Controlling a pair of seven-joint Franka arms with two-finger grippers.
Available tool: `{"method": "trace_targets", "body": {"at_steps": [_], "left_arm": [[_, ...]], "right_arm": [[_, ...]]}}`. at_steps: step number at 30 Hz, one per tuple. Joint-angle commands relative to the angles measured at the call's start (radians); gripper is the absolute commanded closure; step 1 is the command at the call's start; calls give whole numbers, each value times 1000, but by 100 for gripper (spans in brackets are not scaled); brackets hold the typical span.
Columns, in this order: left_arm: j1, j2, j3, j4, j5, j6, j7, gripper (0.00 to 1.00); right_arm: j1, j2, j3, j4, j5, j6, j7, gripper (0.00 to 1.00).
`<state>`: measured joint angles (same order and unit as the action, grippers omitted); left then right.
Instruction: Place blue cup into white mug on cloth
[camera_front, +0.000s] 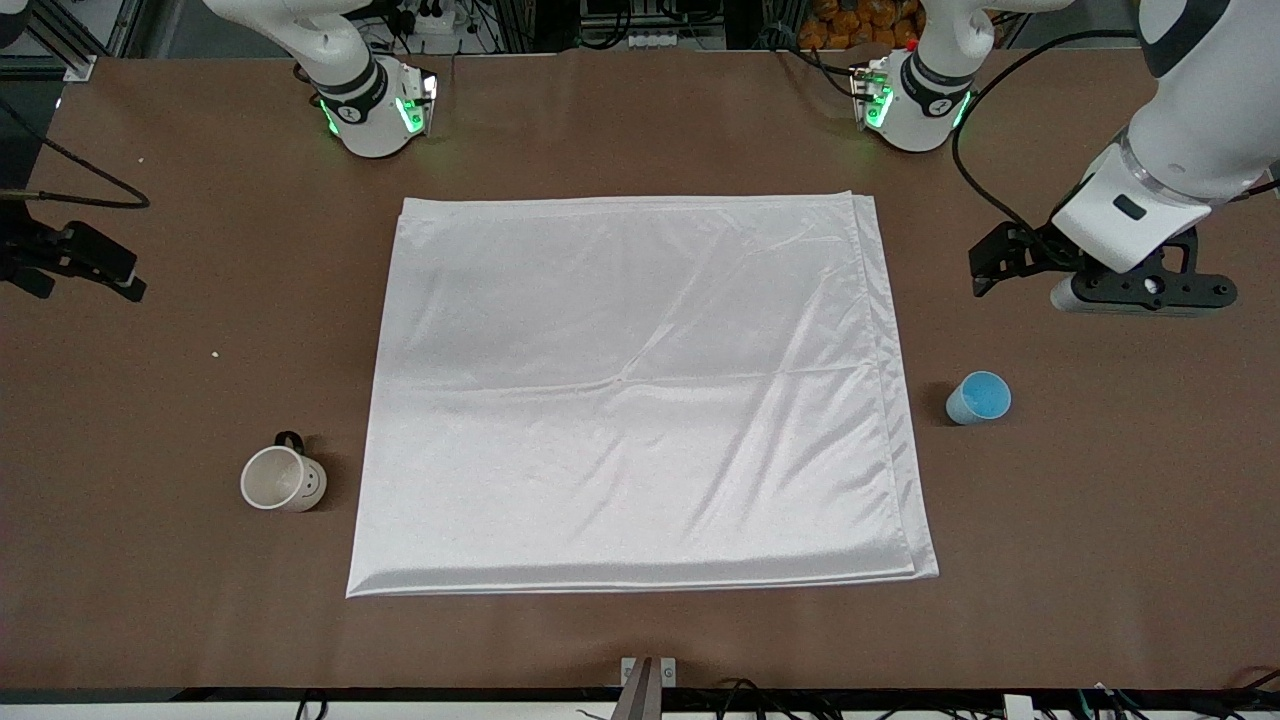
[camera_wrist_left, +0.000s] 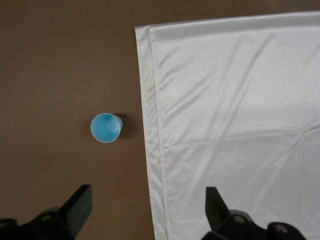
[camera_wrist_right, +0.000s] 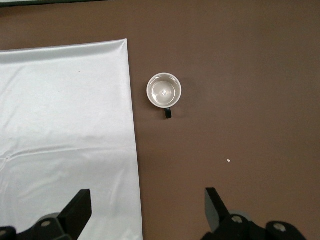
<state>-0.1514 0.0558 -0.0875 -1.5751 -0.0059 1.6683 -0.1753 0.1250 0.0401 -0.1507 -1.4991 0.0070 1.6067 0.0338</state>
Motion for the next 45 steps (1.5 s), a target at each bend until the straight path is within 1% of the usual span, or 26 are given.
{"method": "trace_targets", "body": {"at_steps": [1, 4, 8, 14, 16, 19, 22, 24, 28, 31, 35, 38, 40, 45], "left_arm": [[3, 1, 0, -32, -2, 14, -6, 0], [3, 7, 0, -71, -2, 56, -6, 0], [4, 3, 0, -140, -2, 140, -7, 0], [3, 7, 2, -203, 0, 212, -10, 0], [3, 7, 2, -236, 14, 237, -12, 0], [6, 7, 2, -301, 23, 318, -12, 0], [36, 13, 0, -367, 24, 418, -12, 0], [43, 35, 0, -391, 26, 470, -12, 0], [55, 101, 2, -393, 29, 517, -10, 0], [79, 143, 0, -398, 35, 576, -9, 0], [81, 206, 0, -399, 35, 637, 5, 0], [82, 248, 0, -399, 35, 683, 3, 0], [87, 269, 0, -399, 35, 702, 5, 0], [110, 300, 0, -401, 37, 723, 19, 0]], "right_arm": [[1, 43, 3, 13, -1, -8, 9, 0], [-5, 90, 3, 13, -1, -14, 2, 0], [-2, 101, 3, 7, -2, -17, -11, 0], [1, 144, 3, -29, 7, -7, -15, 0], [2, 150, 5, -58, 8, 24, -20, 0], [2, 153, 5, -111, 10, 79, -32, 0], [-2, 170, 5, -180, 13, 165, -80, 0], [-8, 176, 5, -229, 13, 234, -101, 0], [-10, 193, 5, -312, 13, 367, -110, 0], [-12, 221, 5, -346, 13, 443, -112, 0], [-16, 280, 5, -349, 25, 489, -112, 0], [-25, 326, 5, -349, 102, 525, -130, 0], [-28, 351, 3, -349, 129, 542, -169, 0], [-28, 412, 3, -349, 133, 631, -198, 0]]}}
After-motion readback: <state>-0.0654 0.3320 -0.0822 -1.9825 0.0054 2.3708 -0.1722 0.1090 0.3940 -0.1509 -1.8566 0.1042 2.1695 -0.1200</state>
